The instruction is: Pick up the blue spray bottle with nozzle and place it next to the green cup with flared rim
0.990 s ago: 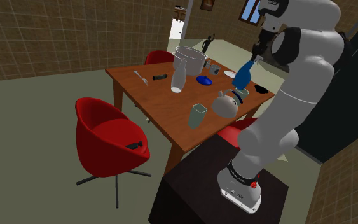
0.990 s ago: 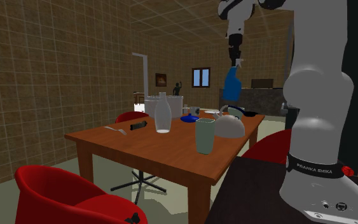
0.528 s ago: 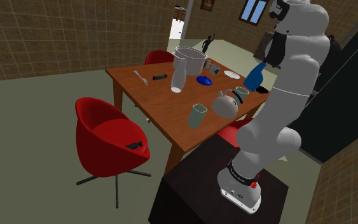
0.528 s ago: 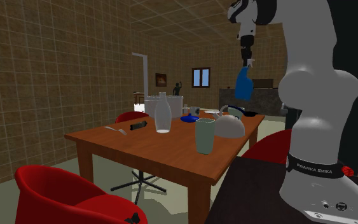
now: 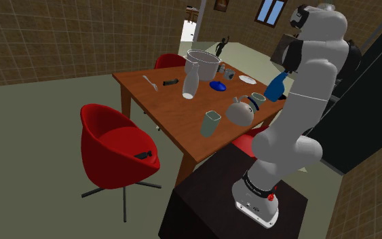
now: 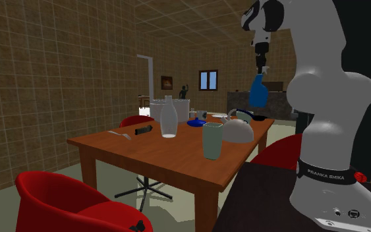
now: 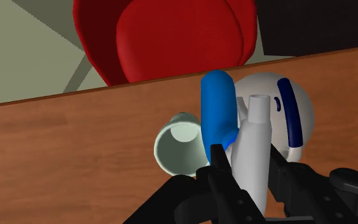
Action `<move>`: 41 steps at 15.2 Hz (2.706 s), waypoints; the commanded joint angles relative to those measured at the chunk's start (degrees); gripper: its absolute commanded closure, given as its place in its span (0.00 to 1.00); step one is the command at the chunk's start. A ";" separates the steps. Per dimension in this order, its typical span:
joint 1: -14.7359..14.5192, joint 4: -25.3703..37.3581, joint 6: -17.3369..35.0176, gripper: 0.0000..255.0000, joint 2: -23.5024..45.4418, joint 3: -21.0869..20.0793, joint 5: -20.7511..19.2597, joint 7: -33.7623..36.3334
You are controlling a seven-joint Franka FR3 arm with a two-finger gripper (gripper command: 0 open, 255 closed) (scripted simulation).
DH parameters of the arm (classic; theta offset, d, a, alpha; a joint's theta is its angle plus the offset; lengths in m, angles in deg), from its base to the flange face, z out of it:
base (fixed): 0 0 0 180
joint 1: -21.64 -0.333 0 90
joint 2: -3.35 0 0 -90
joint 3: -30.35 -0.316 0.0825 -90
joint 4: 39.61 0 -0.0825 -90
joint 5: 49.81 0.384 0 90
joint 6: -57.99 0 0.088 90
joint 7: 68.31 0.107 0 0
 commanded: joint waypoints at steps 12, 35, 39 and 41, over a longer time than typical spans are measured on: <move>-2.58 -13.88 11.43 1.00 -2.76 -0.13 -1.52 0.25; -3.36 -27.47 26.20 1.00 -1.19 -0.97 -0.13 -0.86; -3.36 -27.47 26.20 1.00 -1.19 -0.97 -0.13 -0.86; -3.36 -27.47 26.20 0.00 -1.19 -0.97 -0.13 -0.86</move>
